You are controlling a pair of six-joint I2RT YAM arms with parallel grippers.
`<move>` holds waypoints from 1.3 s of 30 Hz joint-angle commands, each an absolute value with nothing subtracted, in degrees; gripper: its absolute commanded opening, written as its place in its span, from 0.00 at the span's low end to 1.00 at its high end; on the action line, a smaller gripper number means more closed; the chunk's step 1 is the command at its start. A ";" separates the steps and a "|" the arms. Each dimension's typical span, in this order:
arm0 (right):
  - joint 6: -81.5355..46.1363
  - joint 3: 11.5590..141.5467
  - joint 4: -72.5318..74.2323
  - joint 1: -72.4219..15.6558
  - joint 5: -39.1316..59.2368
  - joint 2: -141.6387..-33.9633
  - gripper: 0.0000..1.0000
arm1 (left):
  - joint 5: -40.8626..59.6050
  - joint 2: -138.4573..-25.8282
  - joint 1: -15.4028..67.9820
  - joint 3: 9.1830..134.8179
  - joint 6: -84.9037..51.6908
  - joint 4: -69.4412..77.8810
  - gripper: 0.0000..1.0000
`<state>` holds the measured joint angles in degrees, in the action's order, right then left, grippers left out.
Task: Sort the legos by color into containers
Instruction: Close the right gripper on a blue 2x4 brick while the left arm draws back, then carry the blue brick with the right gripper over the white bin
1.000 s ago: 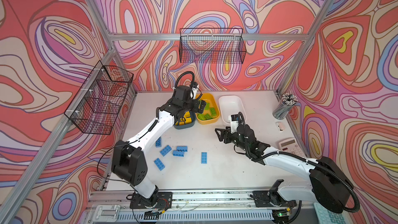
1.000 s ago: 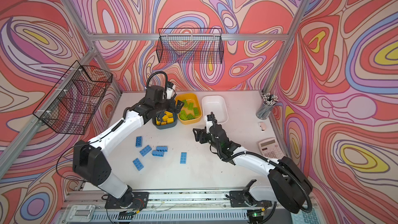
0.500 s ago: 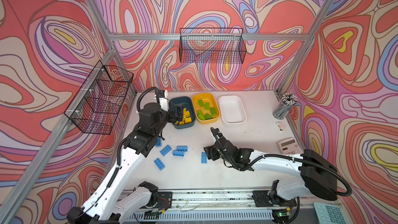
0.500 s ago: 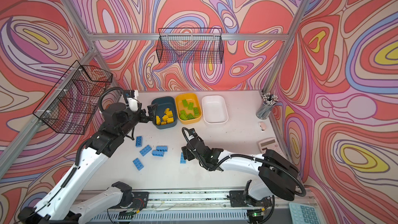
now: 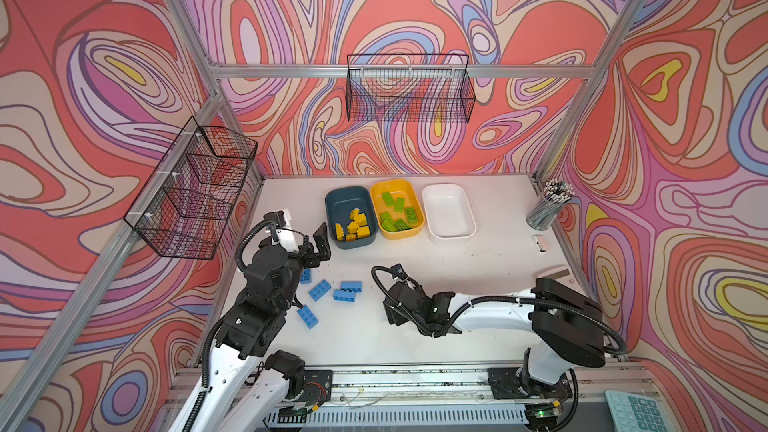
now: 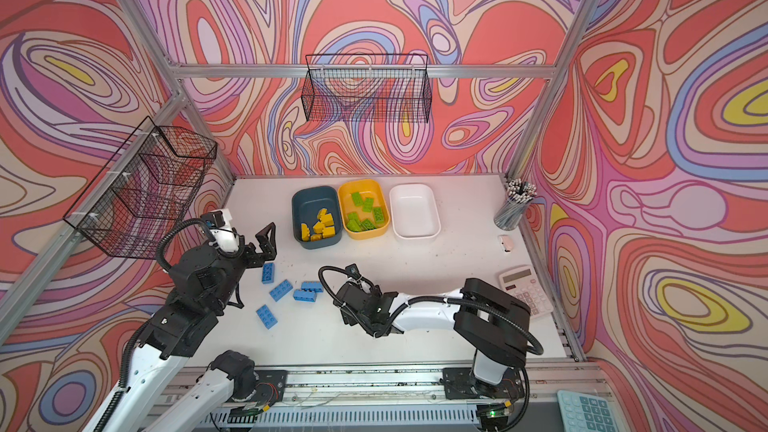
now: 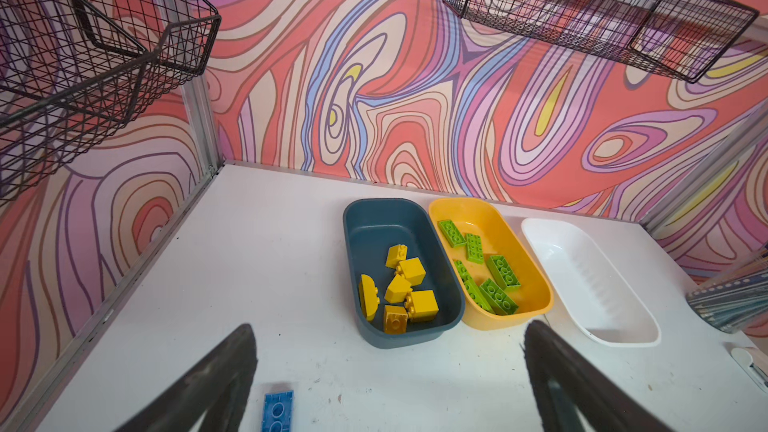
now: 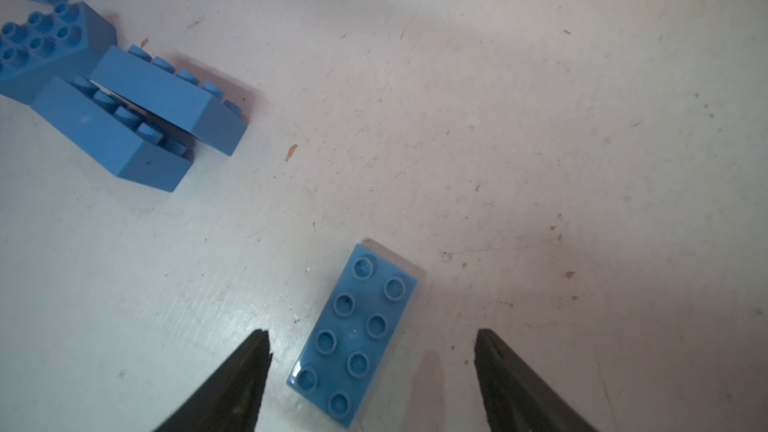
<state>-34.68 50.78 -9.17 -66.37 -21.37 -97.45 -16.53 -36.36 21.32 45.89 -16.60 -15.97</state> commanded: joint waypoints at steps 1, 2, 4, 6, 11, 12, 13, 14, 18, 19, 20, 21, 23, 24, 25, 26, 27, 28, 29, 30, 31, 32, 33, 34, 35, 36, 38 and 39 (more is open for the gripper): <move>-37.23 52.79 -12.83 -67.06 -23.64 -100.07 0.80 | -16.93 -35.87 21.11 45.15 -17.31 -15.56 1.00; -37.29 53.14 -13.14 -67.06 -23.65 -100.52 0.80 | -16.49 -35.72 21.10 45.09 -17.40 -15.60 1.00; -37.42 53.72 -13.62 -67.13 -23.33 -102.66 0.77 | -15.57 -35.15 21.13 45.02 -17.49 -15.55 1.00; -37.39 54.03 -13.62 -67.14 -22.72 -103.62 0.74 | -15.26 -34.36 21.13 44.66 -17.27 -15.55 1.00; -38.05 53.83 -13.30 -67.10 -21.19 -104.15 0.60 | -15.73 -32.85 21.14 43.68 -16.79 -13.21 1.00; -38.02 53.62 -12.98 -67.13 -20.74 -104.15 0.57 | -15.64 -32.78 21.11 43.57 -16.79 -13.18 0.99; -37.99 53.47 -12.71 -67.15 -20.36 -104.15 0.53 | -15.58 -32.79 21.17 43.59 -16.79 -13.18 0.99; -38.06 53.35 -12.44 -67.15 -19.94 -104.15 0.47 | -15.41 -32.93 21.10 43.64 -16.85 -13.27 0.99; -38.23 53.02 -12.04 -67.15 -19.32 -103.80 0.31 | -15.11 -33.24 21.14 43.68 -16.96 -13.36 0.99; -38.28 52.91 -12.12 -67.15 -19.27 -103.71 0.30 | -15.12 -33.25 21.16 43.68 -16.96 -13.44 0.99; -38.38 52.83 -12.13 -67.15 -19.15 -103.55 0.30 | -15.35 -33.34 21.18 43.71 -17.03 -13.45 0.99; -38.49 52.90 -12.21 -67.15 -18.94 -103.41 0.30 | -15.76 -33.38 21.11 43.77 -17.26 -13.60 1.00; -38.11 53.20 -12.34 -67.14 -18.95 -102.98 0.29 | -16.76 -33.50 21.13 43.85 -17.70 -13.92 1.00; -37.74 53.53 -12.57 -67.07 -18.98 -102.71 0.29 | -16.94 -33.58 21.18 43.92 -17.96 -14.20 1.00; -37.24 53.98 -12.94 -67.02 -19.15 -102.42 0.28 | -16.95 -33.72 21.13 43.94 -18.22 -14.33 1.00; -36.62 54.64 -13.53 -66.85 -19.45 -101.93 0.28 | -16.80 -33.76 21.12 44.03 -18.45 -14.64 1.00; -36.04 55.35 -14.15 -66.51 -19.58 -101.42 0.28 | -16.48 -33.83 21.09 44.19 -18.69 -14.74 1.00; -35.44 55.84 -14.46 -66.10 -19.36 -101.25 0.28 | -16.21 -34.00 21.27 44.29 -18.81 -14.75 1.00; -34.73 56.36 -14.74 -65.37 -18.82 -99.71 0.28 | -15.93 -34.03 21.27 44.45 -18.89 -14.76 1.00; -34.01 56.82 -14.85 -64.25 -17.88 -98.76 0.27 | -15.67 -34.10 21.35 44.64 -18.97 -14.76 1.00; -33.34 57.18 -14.85 -63.08 -16.65 -97.75 0.27 | -15.48 -34.18 21.36 44.84 -18.98 -15.88 1.00; -32.67 57.59 -14.71 -61.44 -14.90 -96.77 0.27 | -15.11 -34.32 21.36 45.06 -18.98 -16.62 1.00; -32.07 57.81 -14.36 -60.01 -13.31 -95.77 0.27 | -14.83 -34.28 21.34 45.23 -19.07 -17.02 1.00; -31.29 58.15 -14.03 -58.04 -11.53 -94.65 0.27 | -14.48 -34.19 21.35 45.24 -18.98 -17.31 1.00; -30.06 58.75 -13.89 -56.22 -10.34 -93.71 0.27 | -14.25 -34.19 21.35 45.18 -18.90 -17.28 1.00; -29.01 59.47 -14.08 -54.69 -9.87 -93.02 0.27 | -14.00 -34.12 21.34 45.10 -18.90 -17.31 1.00; -26.12 61.79 -15.03 -51.08 -8.78 -92.22 0.27 | -13.52 -34.29 21.45 45.35 -18.81 -17.40 1.00; -25.05 62.67 -15.45 -49.14 -8.21 -92.06 0.27 | -13.28 -34.35 21.45 45.39 -18.74 -17.56 1.00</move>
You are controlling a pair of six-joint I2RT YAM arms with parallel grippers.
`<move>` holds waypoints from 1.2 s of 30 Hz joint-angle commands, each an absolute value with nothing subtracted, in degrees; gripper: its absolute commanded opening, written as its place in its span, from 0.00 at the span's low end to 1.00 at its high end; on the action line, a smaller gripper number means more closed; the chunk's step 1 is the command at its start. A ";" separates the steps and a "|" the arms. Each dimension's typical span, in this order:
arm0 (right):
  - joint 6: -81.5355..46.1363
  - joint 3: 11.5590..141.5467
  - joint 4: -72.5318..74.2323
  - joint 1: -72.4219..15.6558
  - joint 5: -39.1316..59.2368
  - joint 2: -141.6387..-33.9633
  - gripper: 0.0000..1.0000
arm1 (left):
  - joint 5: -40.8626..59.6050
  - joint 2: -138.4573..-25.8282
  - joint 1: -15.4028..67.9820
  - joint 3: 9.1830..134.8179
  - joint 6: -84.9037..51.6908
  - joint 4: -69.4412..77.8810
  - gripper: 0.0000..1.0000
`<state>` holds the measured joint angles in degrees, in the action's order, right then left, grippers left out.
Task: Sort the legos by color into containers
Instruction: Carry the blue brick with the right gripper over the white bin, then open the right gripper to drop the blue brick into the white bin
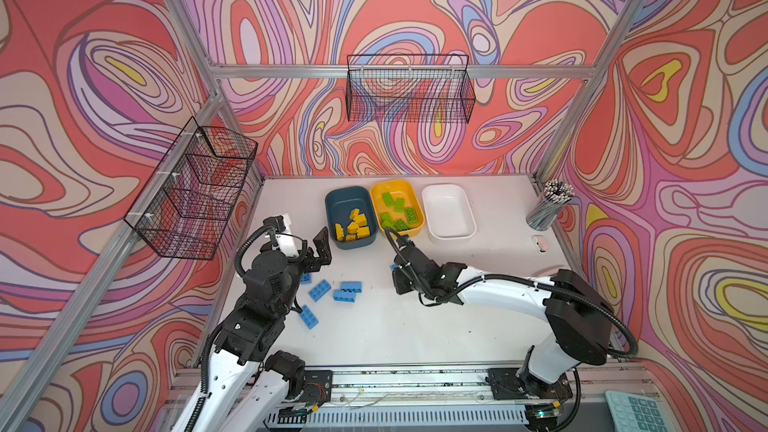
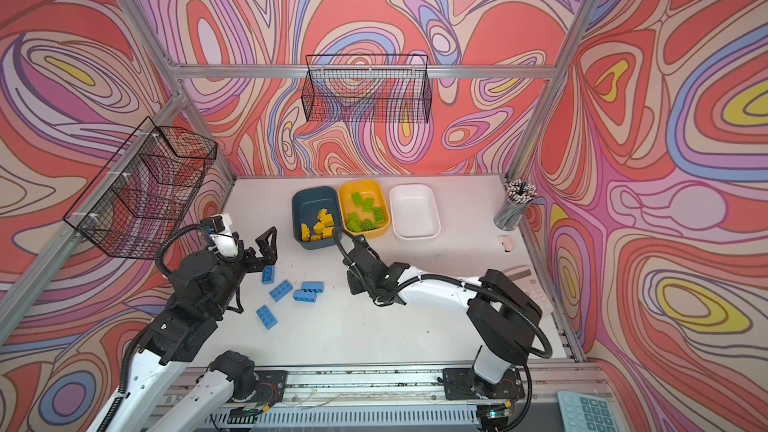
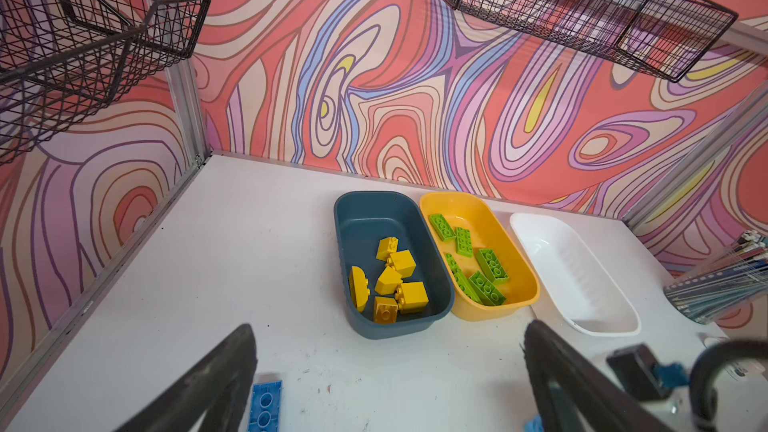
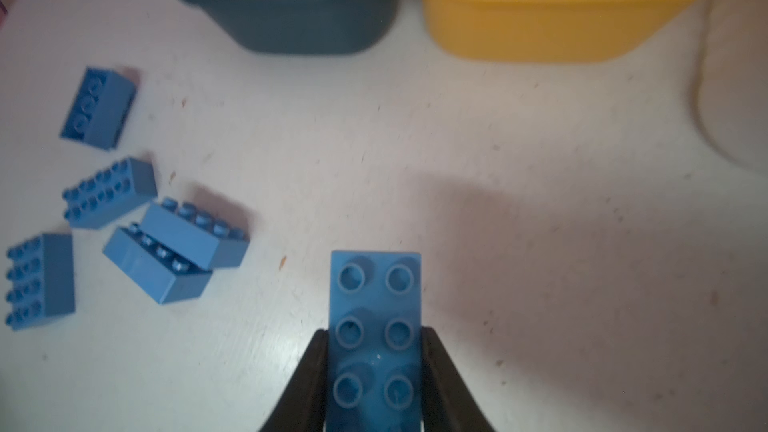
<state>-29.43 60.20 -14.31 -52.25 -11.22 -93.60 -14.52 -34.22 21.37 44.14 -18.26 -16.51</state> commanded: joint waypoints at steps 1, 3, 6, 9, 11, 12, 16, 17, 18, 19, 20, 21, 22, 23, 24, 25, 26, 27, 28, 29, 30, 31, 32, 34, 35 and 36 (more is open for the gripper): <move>-23.90 64.01 -15.85 -47.23 -7.44 -91.92 0.27 | -13.10 -34.58 21.51 45.43 -18.64 -17.56 1.00; -22.08 66.35 -16.17 -43.77 -5.76 -91.76 0.27 | -12.71 -35.06 21.53 45.53 -18.46 -17.74 1.00; -20.18 69.79 -16.43 -38.21 -3.58 -92.21 0.27 | -12.27 -36.24 21.55 45.46 -18.46 -17.79 1.00; -19.53 72.95 -16.43 -32.82 -0.73 -93.98 0.28 | -10.86 -37.71 21.64 45.44 -18.24 -17.94 1.00; -19.07 74.86 -16.44 -29.89 0.32 -95.69 0.28 | -9.52 -38.86 21.65 45.63 -17.95 -18.32 1.00; -19.03 75.57 -16.31 -28.82 0.79 -96.54 0.28 | -9.00 -39.39 21.74 45.80 -17.86 -18.55 1.00; -19.72 77.83 -15.34 -24.32 2.88 -99.96 0.28 | -7.92 -40.84 21.76 46.14 -17.58 -18.98 1.00; -20.12 78.13 -14.85 -23.29 3.31 -100.55 0.29 | -7.63 -41.04 21.75 46.07 -17.51 -19.03 1.00; -20.46 78.43 -14.41 -22.32 4.02 -102.11 0.29 | -7.52 -41.26 21.72 46.12 -17.33 -19.07 1.00; -21.18 78.65 -13.69 -21.37 5.08 -103.46 0.29 | -7.37 -41.48 21.79 46.10 -17.29 -19.15 1.00; -21.53 78.91 -13.18 -20.49 5.83 -104.49 0.29 | -7.38 -41.70 21.76 46.09 -17.31 -19.11 1.00; -21.87 79.16 -12.87 -19.95 6.38 -105.36 0.29 | -7.38 -41.83 21.74 46.09 -17.31 -19.19 1.00; -22.03 79.43 -12.58 -19.46 6.68 -106.34 0.30 | -7.30 -42.14 21.74 46.22 -17.27 -19.38 1.00; -22.06 79.69 -12.30 -19.09 7.01 -107.21 0.30 | -7.28 -42.44 21.73 46.29 -17.20 -19.54 1.00; -22.28 79.79 -11.99 -18.78 7.25 -107.72 0.31 | -7.29 -42.77 21.72 46.40 -17.14 -19.81 1.00; -22.47 79.80 -11.59 -18.56 7.59 -108.28 0.31 | -7.38 -43.14 21.75 46.66 -17.14 -20.16 1.00; -22.65 79.77 -11.20 -18.38 7.74 -108.66 0.32 | -7.46 -43.66 21.78 46.92 -17.14 -20.46 1.00; -22.68 79.80 -10.96 -18.28 7.74 -108.87 0.33 | -7.48 -43.98 21.78 47.10 -17.09 -20.78 1.00; -22.72 79.93 -10.77 -18.15 7.77 -109.10 0.35 | -7.55 -44.40 21.79 47.36 -17.05 -21.11 1.00; -22.68 80.08 -10.66 -18.06 7.73 -109.30 0.38 | -7.56 -44.80 21.73 47.58 -17.05 -21.35 1.00; -22.72 80.15 -10.57 -17.98 7.84 -109.39 0.41 | -7.48 -45.11 21.76 47.72 -16.99 -21.75 1.00; -22.76 80.24 -10.55 -17.93 7.96 -109.45 0.45 | -7.26 -45.46 21.78 47.99 -16.81 -21.97 1.00; -22.68 80.30 -10.46 -17.93 8.01 -109.42 0.49 | -6.97 -45.68 21.77 48.14 -16.64 -22.31 1.00; -22.42 80.17 -10.37 -17.93 7.95 -109.12 0.57 | -6.75 -46.20 21.87 48.59 -16.37 -22.95 1.00; -22.26 79.95 -10.29 -17.89 7.76 -108.76 0.61 | -7.00 -46.58 22.05 48.84 -16.44 -23.49 1.00; -22.07 79.65 -10.12 -17.93 7.65 -108.42 0.64 | -7.39 -47.02 22.30 49.31 -16.44 -24.27 1.00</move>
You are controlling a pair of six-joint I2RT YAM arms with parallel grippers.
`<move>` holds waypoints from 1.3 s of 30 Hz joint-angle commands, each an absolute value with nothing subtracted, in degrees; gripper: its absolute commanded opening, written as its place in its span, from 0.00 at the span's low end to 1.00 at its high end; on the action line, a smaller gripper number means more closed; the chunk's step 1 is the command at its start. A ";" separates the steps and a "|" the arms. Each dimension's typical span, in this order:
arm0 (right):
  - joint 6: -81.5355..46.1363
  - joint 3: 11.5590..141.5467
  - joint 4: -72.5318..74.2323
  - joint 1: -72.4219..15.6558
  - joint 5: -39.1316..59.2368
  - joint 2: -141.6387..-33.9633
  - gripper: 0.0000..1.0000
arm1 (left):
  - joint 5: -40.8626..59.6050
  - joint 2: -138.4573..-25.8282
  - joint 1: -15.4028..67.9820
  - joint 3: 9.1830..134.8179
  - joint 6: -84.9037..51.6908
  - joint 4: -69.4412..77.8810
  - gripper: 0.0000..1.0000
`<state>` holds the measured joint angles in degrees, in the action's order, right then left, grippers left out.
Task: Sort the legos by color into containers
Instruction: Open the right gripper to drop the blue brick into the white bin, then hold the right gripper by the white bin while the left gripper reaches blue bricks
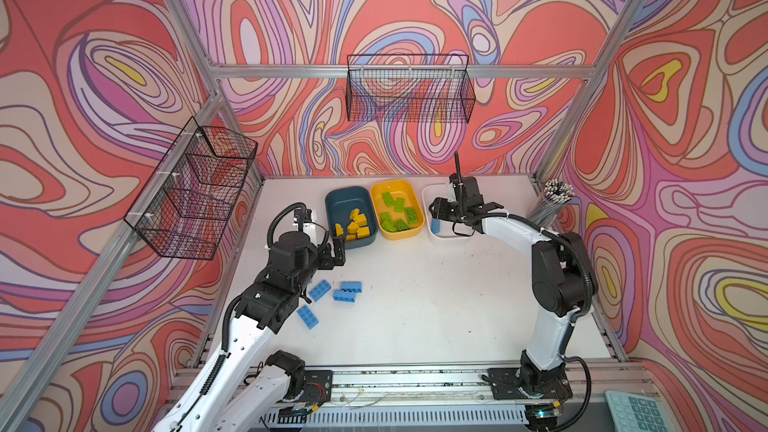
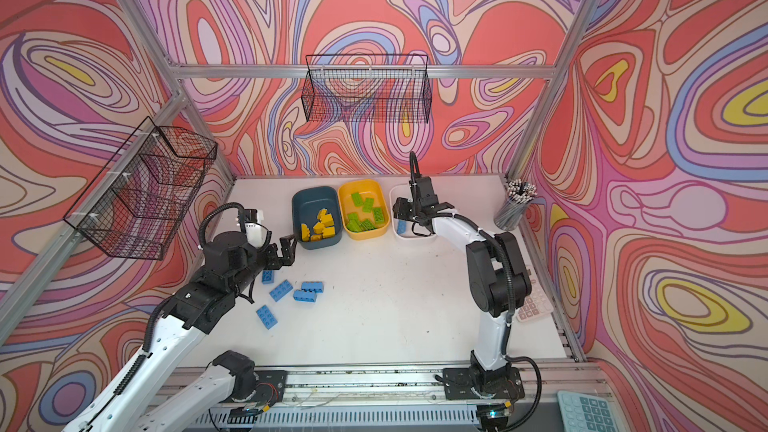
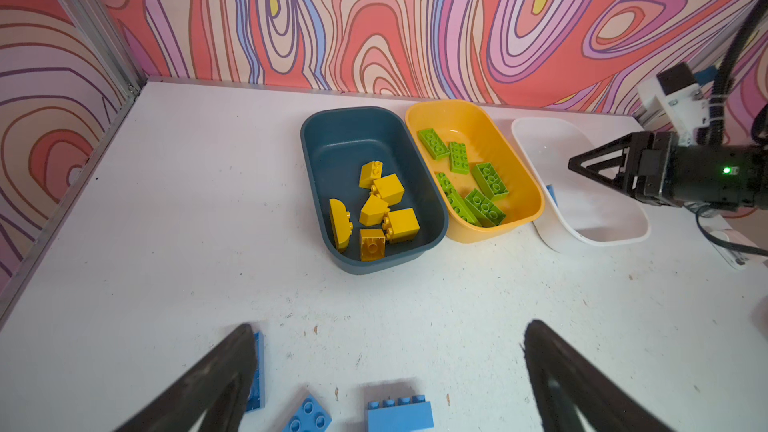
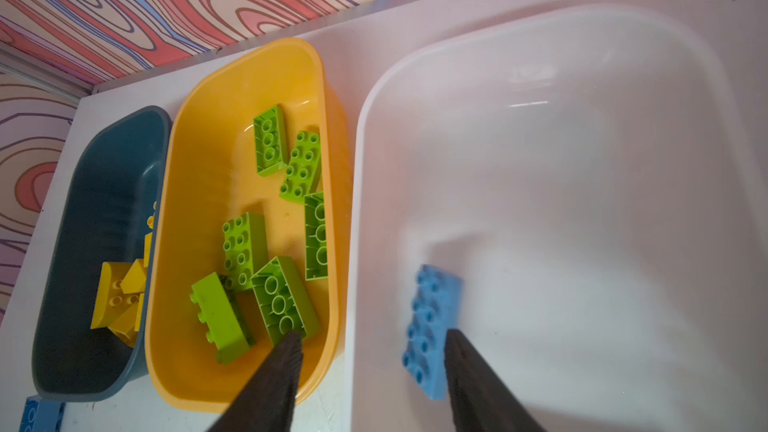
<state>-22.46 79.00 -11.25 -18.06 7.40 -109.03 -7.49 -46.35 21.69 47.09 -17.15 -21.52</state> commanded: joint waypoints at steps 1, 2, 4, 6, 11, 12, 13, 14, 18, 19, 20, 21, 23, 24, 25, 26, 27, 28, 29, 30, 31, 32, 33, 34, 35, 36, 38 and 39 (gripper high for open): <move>-21.91 79.34 -10.11 -17.93 7.67 -107.90 0.65 | -7.90 -47.75 22.70 50.19 -16.52 -25.63 1.00; -21.65 79.00 -10.03 -17.93 7.69 -107.36 0.66 | -8.42 -48.54 22.98 51.20 -16.57 -27.13 1.00; -21.64 77.21 -9.18 -17.93 8.24 -105.39 0.67 | -8.20 -50.89 23.07 54.03 -17.37 -32.12 1.00; -22.33 73.71 -6.77 -17.91 8.94 -102.34 0.68 | -8.10 -53.26 23.05 55.97 -18.28 -37.02 1.00; -24.91 62.30 2.27 -17.93 11.95 -92.62 0.69 | -4.45 -55.63 23.07 55.55 -21.67 -44.54 0.94; -25.50 60.17 4.04 -17.88 12.63 -90.93 0.69 | -3.28 -55.72 23.10 54.85 -22.54 -45.22 0.93; -26.13 58.20 5.65 -17.93 13.49 -89.27 0.69 | -2.31 -55.85 23.07 54.11 -23.17 -45.52 0.92; -26.84 56.52 6.90 -17.89 14.07 -88.00 0.69 | -1.75 -56.02 23.08 53.40 -23.81 -45.82 0.91; -29.31 50.63 12.08 -18.43 16.56 -83.53 0.74 | 0.30 -58.22 23.11 50.01 -25.99 -46.36 0.88; -29.58 49.49 12.84 -18.57 16.74 -82.74 0.75 | 0.43 -59.00 23.07 49.33 -26.52 -46.47 0.87; -29.74 48.58 13.43 -18.78 16.79 -82.01 0.76 | 0.59 -59.67 23.09 48.71 -26.87 -46.41 0.87; -29.92 47.33 14.28 -18.87 16.83 -81.43 0.76 | 1.01 -60.37 23.06 48.01 -27.25 -46.02 0.87; -30.28 45.16 15.86 -18.95 17.05 -80.57 0.76 | 1.77 -61.61 23.19 46.83 -28.06 -45.00 0.86; -30.41 44.28 16.44 -18.98 17.10 -80.42 0.76 | 2.22 -62.34 23.23 46.46 -28.45 -44.47 0.86; -30.33 43.45 16.81 -18.95 17.05 -80.36 0.76 | 2.27 -63.15 23.40 46.40 -28.70 -44.01 0.86; -30.21 42.87 17.16 -18.98 17.10 -80.48 0.76 | 2.22 -63.86 23.55 46.29 -28.93 -43.73 0.86; -30.14 42.28 17.54 -18.95 16.89 -80.59 0.76 | 2.03 -64.86 23.74 46.19 -29.11 -43.29 0.85; -30.04 41.83 17.90 -18.95 16.74 -80.96 0.76 | 1.75 -65.88 24.03 46.05 -29.25 -42.99 0.85; -29.97 41.53 18.09 -18.98 16.70 -81.19 0.76 | 1.83 -66.88 24.12 45.96 -29.29 -42.70 0.85; -29.97 41.34 18.42 -18.98 16.63 -81.44 0.76 | 2.05 -68.11 24.31 46.11 -29.27 -42.61 0.85; -30.03 41.01 18.98 -18.97 16.78 -81.51 0.76 | 2.19 -69.06 24.39 46.36 -29.21 -42.69 0.85; -30.39 40.56 19.83 -18.98 16.99 -81.68 0.76 | 1.86 -70.26 24.56 46.67 -29.13 -42.88 0.85; -30.74 40.20 20.63 -18.98 17.26 -81.97 0.76 | 1.76 -71.35 24.67 46.91 -29.14 -42.81 0.85; -30.96 40.00 21.08 -18.98 17.45 -82.13 0.76 | 1.69 -72.23 24.86 47.02 -29.26 -42.60 0.85; -31.13 39.84 21.56 -18.98 17.66 -82.33 0.76 | 1.60 -73.14 25.20 47.02 -29.27 -42.22 0.85; -31.22 39.75 21.86 -18.94 17.78 -82.53 0.76 | 1.15 -74.06 25.62 47.17 -29.35 -41.95 0.86; -31.37 39.57 22.44 -18.98 17.84 -82.74 0.76 | 0.29 -75.92 25.94 47.60 -29.40 -42.00 0.90; -31.46 39.42 22.73 -18.96 17.84 -82.71 0.76 | 0.01 -77.02 25.93 47.84 -29.38 -42.00 0.93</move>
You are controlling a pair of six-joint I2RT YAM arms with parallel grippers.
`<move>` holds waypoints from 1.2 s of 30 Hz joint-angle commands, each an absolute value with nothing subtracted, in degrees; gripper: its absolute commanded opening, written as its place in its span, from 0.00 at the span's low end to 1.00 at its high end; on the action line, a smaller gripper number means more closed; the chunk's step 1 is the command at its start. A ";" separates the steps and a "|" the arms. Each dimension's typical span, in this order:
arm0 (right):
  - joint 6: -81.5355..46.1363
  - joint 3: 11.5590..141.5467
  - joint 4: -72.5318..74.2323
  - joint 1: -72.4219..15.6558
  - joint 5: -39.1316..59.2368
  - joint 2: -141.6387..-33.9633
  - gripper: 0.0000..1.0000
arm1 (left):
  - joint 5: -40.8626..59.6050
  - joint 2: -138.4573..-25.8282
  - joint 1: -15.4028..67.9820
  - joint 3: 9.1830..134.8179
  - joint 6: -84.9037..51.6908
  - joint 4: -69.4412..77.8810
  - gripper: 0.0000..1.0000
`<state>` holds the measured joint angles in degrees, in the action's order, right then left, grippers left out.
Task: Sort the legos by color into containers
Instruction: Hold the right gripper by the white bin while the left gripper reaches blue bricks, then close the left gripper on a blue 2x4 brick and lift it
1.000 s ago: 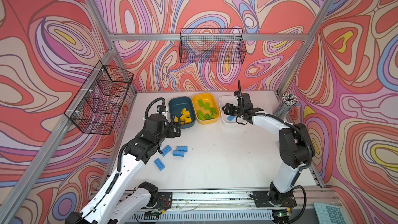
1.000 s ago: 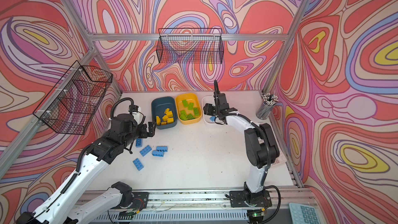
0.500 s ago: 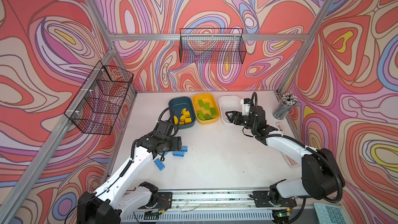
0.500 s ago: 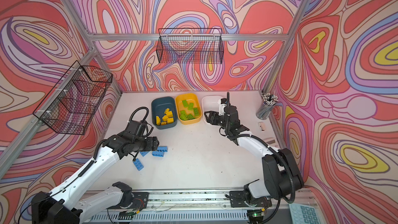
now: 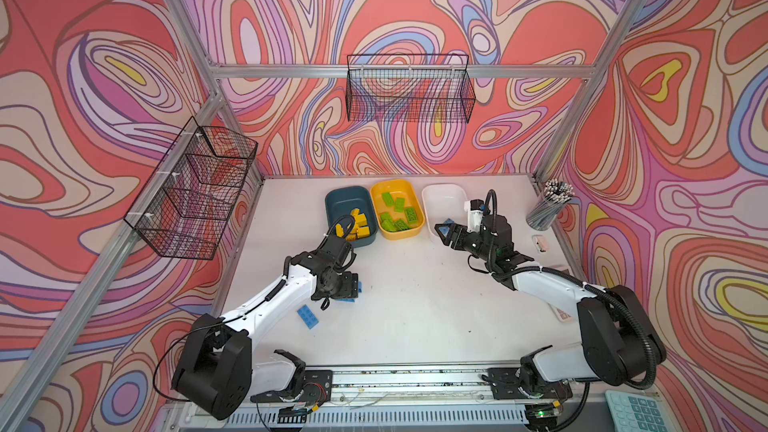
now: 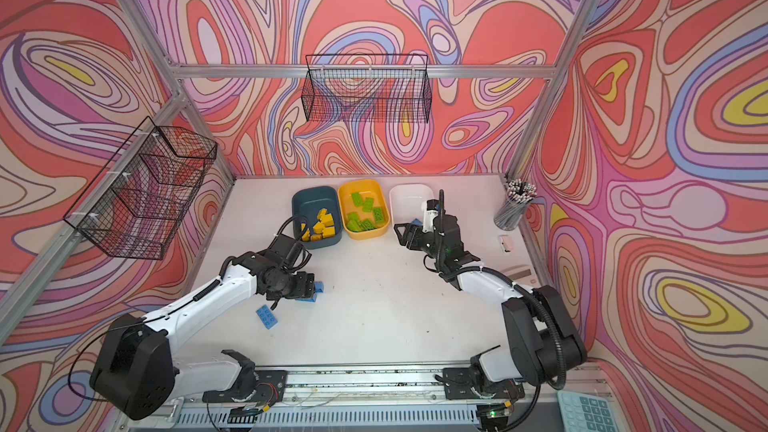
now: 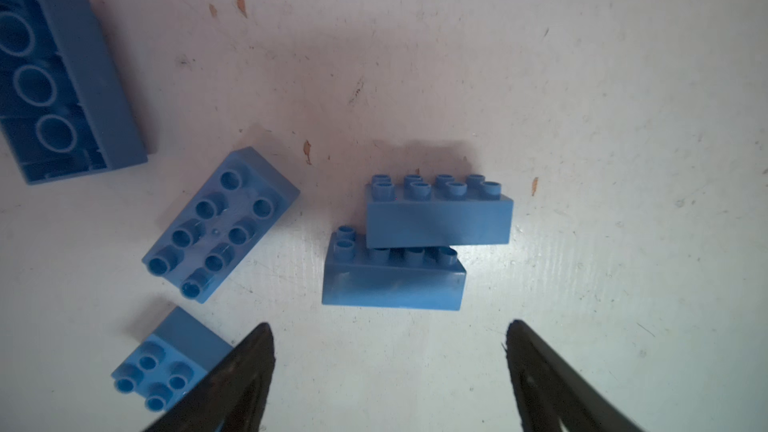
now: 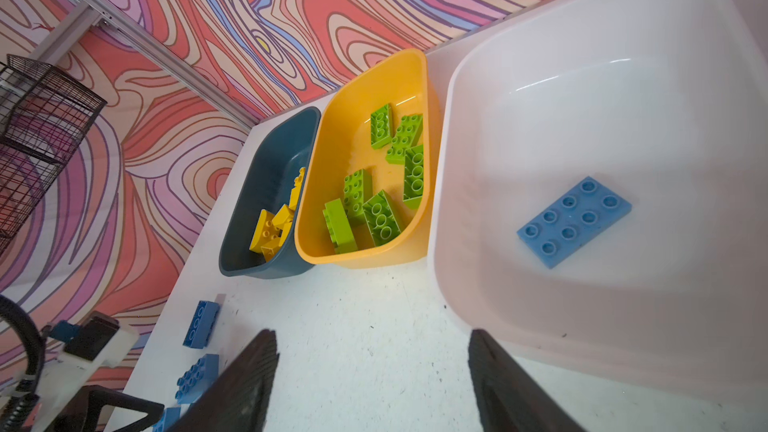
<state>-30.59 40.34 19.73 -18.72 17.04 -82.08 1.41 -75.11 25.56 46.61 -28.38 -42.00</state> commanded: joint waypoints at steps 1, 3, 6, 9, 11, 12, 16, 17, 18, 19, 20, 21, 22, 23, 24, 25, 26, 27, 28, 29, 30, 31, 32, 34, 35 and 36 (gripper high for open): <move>-31.54 39.30 23.00 -18.98 17.93 -82.66 0.76 | -0.20 -77.84 25.97 48.13 -29.35 -42.02 0.95; -31.84 39.04 23.67 -18.96 18.18 -82.38 0.76 | -0.37 -79.60 25.94 48.24 -29.39 -41.31 0.96; -31.93 38.43 24.29 -18.97 17.98 -81.92 0.76 | -0.23 -82.79 26.17 48.43 -29.43 -39.98 0.96; -32.05 38.16 24.61 -18.98 17.93 -81.46 0.76 | -0.64 -86.88 26.53 49.26 -29.43 -39.24 0.92; -32.16 38.17 24.58 -18.98 18.02 -81.13 0.76 | -0.92 -89.27 27.07 49.87 -29.27 -39.17 0.89; -32.15 38.06 24.61 -18.94 18.02 -80.98 0.76 | -1.59 -90.08 27.39 50.16 -29.26 -39.18 0.88; -32.44 37.90 25.08 -19.01 18.01 -80.78 0.76 | -3.82 -91.40 28.30 50.89 -29.16 -39.37 0.85; -32.50 37.88 25.21 -19.07 18.04 -80.97 0.76 | -4.03 -91.45 28.33 50.97 -29.10 -39.37 0.84; -32.52 37.88 25.28 -19.07 18.09 -81.07 0.76 | -4.13 -91.38 28.43 51.03 -29.00 -39.35 0.83; -32.53 37.89 25.31 -19.06 18.19 -81.32 0.76 | -4.22 -91.18 28.39 51.08 -28.93 -39.34 0.80; -32.65 37.88 25.46 -19.05 18.20 -81.43 0.76 | -4.26 -91.01 28.47 51.07 -28.88 -39.38 0.78; -32.78 37.82 25.52 -19.04 18.19 -81.52 0.76 | -4.30 -90.72 28.39 51.09 -28.80 -39.40 0.76; -32.81 37.88 25.49 -19.04 18.27 -81.55 0.76 | -4.24 -90.43 28.39 51.06 -28.78 -39.45 0.72; -32.80 37.88 25.55 -19.07 18.28 -81.61 0.76 | -4.17 -90.09 28.39 51.01 -28.83 -39.51 0.69; -32.82 37.96 25.49 -19.07 18.28 -81.59 0.76 | -4.13 -89.81 28.48 50.99 -28.82 -39.57 0.66; -32.85 38.01 25.38 -19.06 18.28 -81.57 0.76 | -4.13 -89.43 28.59 50.89 -28.81 -39.72 0.63; -32.87 38.00 25.38 -19.06 18.27 -81.57 0.76 | -4.04 -88.90 28.61 50.89 -28.84 -39.96 0.61; -32.87 38.01 25.39 -19.07 18.36 -81.52 0.76 | -4.04 -88.47 28.73 50.89 -28.91 -40.14 0.59; -32.91 38.01 25.40 -19.05 18.37 -81.58 0.76 | -3.96 -87.92 28.83 50.94 -29.00 -40.41 0.59; -33.02 37.97 25.40 -19.07 18.50 -81.56 0.76 | -3.79 -87.30 29.00 51.09 -29.08 -40.72 0.58; -33.05 37.97 25.42 -19.07 18.53 -81.63 0.76 | -3.65 -86.70 29.07 51.20 -29.23 -40.92 0.58; -33.13 37.97 25.49 -19.06 18.63 -81.56 0.76 | -3.37 -86.07 29.22 51.53 -29.42 -41.36 0.57; -33.20 37.97 25.49 -19.07 18.68 -81.54 0.76 | -3.05 -85.27 29.36 52.03 -29.52 -41.69 0.57; -33.36 37.84 25.63 -19.07 18.85 -81.24 0.76 | -2.35 -83.95 29.82 53.41 -29.79 -42.51 0.57; -33.48 37.73 25.70 -19.16 18.90 -81.12 0.76 | -1.84 -83.36 29.95 54.43 -29.92 -42.85 0.57; -33.54 37.64 25.88 -19.18 18.90 -80.88 0.76 | -1.27 -82.95 30.12 55.33 -29.92 -43.09 0.56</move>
